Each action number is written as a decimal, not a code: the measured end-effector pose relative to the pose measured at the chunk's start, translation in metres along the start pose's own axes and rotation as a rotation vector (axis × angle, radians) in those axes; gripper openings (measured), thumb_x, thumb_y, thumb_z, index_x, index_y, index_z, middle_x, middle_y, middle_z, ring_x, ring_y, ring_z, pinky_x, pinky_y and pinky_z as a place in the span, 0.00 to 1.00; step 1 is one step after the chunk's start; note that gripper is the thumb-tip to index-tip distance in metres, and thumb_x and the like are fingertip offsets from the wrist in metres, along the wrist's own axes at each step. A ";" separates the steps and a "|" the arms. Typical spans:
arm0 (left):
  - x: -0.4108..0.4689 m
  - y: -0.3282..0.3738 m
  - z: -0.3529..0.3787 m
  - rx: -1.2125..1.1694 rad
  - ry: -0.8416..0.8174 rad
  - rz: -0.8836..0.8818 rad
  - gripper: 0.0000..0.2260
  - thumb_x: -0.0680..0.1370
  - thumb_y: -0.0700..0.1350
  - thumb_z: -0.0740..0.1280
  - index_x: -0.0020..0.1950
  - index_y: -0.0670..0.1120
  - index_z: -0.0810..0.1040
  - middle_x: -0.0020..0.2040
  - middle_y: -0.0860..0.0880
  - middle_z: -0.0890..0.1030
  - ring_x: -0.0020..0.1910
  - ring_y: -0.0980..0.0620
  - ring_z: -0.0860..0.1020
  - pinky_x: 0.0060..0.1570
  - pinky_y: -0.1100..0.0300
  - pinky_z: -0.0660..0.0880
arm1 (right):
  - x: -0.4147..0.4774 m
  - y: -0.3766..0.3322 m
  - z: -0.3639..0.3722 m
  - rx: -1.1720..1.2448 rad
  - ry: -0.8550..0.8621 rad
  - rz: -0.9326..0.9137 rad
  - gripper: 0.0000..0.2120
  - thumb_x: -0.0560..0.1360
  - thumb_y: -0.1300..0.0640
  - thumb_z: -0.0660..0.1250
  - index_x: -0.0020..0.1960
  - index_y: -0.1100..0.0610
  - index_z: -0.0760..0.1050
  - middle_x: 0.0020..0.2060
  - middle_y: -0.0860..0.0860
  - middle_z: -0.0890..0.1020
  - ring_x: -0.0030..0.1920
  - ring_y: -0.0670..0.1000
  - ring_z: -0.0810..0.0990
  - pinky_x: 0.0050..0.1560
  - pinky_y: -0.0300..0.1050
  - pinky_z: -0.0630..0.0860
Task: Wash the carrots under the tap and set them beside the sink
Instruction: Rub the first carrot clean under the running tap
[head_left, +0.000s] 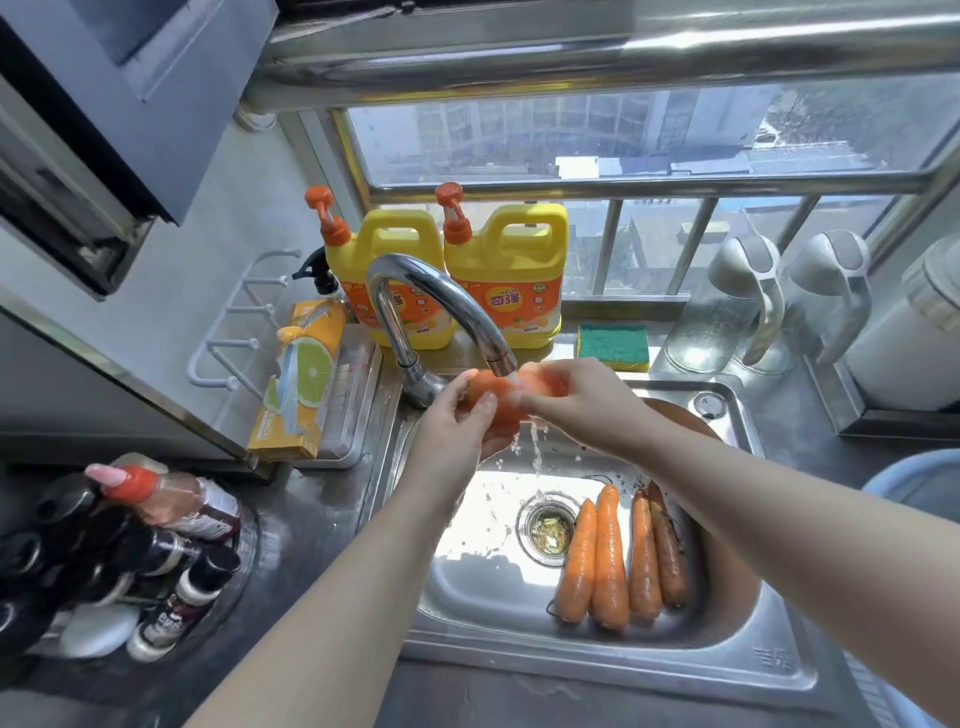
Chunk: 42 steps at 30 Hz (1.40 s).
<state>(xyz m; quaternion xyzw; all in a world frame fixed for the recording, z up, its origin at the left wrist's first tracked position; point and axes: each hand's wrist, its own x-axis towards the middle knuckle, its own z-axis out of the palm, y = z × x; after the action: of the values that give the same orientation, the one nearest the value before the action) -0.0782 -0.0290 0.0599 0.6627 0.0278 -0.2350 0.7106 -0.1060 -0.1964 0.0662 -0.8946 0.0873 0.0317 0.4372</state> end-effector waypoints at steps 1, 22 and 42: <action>-0.001 0.000 0.001 -0.004 -0.003 0.001 0.14 0.84 0.39 0.63 0.68 0.49 0.71 0.60 0.45 0.81 0.54 0.46 0.84 0.53 0.55 0.82 | 0.000 0.000 0.000 -0.017 0.006 -0.002 0.18 0.73 0.39 0.69 0.42 0.54 0.82 0.35 0.49 0.83 0.37 0.51 0.80 0.44 0.58 0.79; -0.004 -0.007 0.012 -0.134 0.029 0.000 0.15 0.83 0.37 0.62 0.70 0.47 0.69 0.59 0.44 0.81 0.53 0.47 0.85 0.51 0.56 0.82 | -0.020 -0.009 0.017 -0.513 0.088 -0.038 0.30 0.79 0.37 0.38 0.68 0.50 0.68 0.64 0.52 0.75 0.62 0.58 0.71 0.71 0.62 0.60; -0.007 -0.012 0.012 -0.109 0.083 0.014 0.17 0.83 0.39 0.64 0.71 0.43 0.70 0.62 0.40 0.80 0.56 0.43 0.84 0.50 0.56 0.82 | -0.010 -0.017 0.017 -0.337 -0.020 0.072 0.20 0.85 0.42 0.45 0.69 0.47 0.67 0.66 0.50 0.73 0.70 0.57 0.65 0.76 0.66 0.45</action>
<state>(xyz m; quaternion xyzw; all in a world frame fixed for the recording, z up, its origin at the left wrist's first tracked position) -0.0919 -0.0384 0.0523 0.6324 0.0652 -0.2003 0.7454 -0.1119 -0.1717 0.0706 -0.9511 0.1084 0.0706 0.2805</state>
